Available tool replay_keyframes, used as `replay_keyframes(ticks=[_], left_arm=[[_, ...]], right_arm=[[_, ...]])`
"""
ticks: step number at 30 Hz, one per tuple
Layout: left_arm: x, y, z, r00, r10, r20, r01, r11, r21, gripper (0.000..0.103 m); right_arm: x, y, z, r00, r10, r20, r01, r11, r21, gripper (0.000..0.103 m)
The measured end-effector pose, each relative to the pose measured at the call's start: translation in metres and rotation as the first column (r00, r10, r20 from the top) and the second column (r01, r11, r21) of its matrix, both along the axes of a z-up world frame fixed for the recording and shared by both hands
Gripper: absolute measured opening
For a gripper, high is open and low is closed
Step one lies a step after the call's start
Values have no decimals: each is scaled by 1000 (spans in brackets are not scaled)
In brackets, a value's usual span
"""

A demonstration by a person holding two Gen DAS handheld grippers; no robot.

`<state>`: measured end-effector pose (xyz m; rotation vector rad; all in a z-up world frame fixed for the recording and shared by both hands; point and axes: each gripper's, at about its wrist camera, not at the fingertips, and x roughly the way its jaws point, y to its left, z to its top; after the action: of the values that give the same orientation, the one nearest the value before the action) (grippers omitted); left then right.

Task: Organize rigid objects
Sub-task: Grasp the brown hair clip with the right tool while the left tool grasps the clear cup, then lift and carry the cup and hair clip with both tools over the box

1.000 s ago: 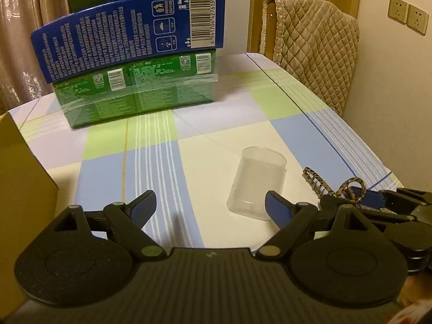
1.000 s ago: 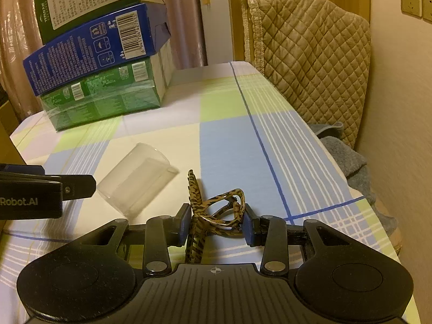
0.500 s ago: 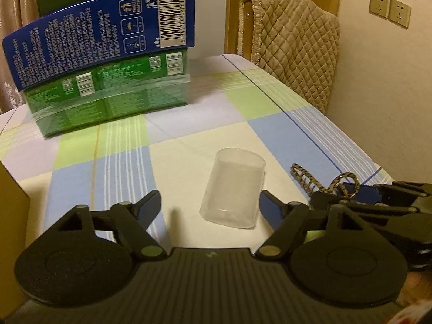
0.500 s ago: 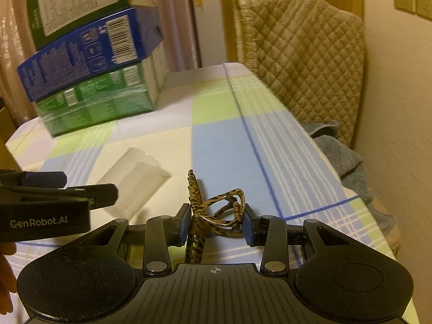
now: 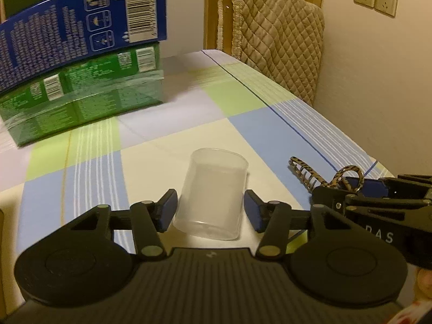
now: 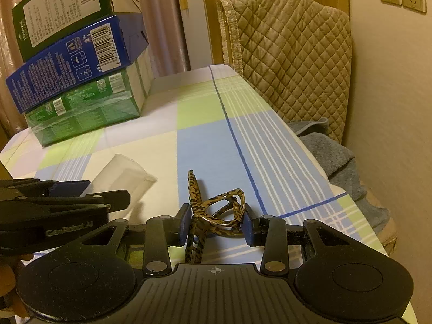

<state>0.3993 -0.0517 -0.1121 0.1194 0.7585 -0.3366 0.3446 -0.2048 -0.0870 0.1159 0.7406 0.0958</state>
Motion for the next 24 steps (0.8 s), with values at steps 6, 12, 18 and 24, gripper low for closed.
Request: replay_keyframes(ticks=[6, 12, 18, 24], left_arm=[[5, -8, -2, 999, -22, -23, 23, 999, 26, 46], [0, -7, -1, 999, -13, -46, 14, 999, 30, 46], [-16, 0, 2, 997, 9, -75, -9, 1000, 5, 46], [-54, 18, 3, 995, 32, -99, -36, 999, -35, 46]], right_arm=[[0, 1, 0, 1000, 6, 0, -6, 1000, -4, 36], [0, 2, 0, 1000, 11, 0, -11, 1000, -5, 36], [-5, 5, 3, 1000, 20, 2, -20, 1000, 1, 36], [-18, 10, 15, 999, 37, 5, -37, 999, 11, 36]])
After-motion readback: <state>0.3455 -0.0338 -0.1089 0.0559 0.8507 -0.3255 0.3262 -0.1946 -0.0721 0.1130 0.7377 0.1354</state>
